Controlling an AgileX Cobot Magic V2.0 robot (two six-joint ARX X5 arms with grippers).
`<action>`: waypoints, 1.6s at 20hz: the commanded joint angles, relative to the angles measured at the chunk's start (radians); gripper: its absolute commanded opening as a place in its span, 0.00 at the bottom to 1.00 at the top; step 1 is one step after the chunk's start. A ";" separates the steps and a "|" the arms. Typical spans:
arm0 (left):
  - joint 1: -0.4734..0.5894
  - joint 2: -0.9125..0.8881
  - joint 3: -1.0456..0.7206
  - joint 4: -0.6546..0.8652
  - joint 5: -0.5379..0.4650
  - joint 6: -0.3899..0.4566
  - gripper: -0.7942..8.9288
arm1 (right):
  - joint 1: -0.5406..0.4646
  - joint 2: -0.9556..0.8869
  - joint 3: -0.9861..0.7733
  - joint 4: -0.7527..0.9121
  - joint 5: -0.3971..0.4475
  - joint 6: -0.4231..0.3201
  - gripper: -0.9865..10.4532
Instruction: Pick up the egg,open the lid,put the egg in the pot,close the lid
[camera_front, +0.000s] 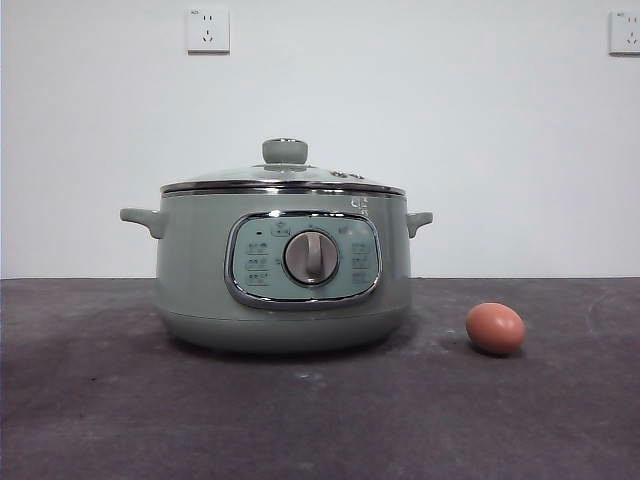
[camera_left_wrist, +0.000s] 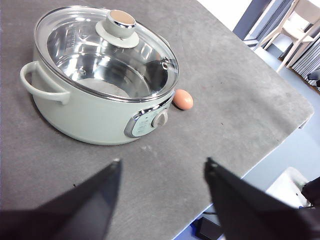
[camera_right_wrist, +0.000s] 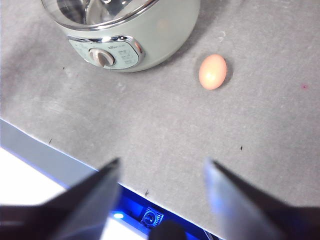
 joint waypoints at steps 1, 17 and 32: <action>0.001 0.000 0.003 0.002 0.002 0.017 0.79 | 0.002 -0.001 0.003 0.005 0.000 0.008 0.63; 0.001 0.000 0.003 0.002 0.001 0.017 0.79 | 0.143 0.470 0.003 0.381 0.215 0.061 0.63; 0.001 0.000 0.003 0.002 0.000 0.018 0.79 | 0.207 0.848 0.003 0.635 0.298 0.087 0.60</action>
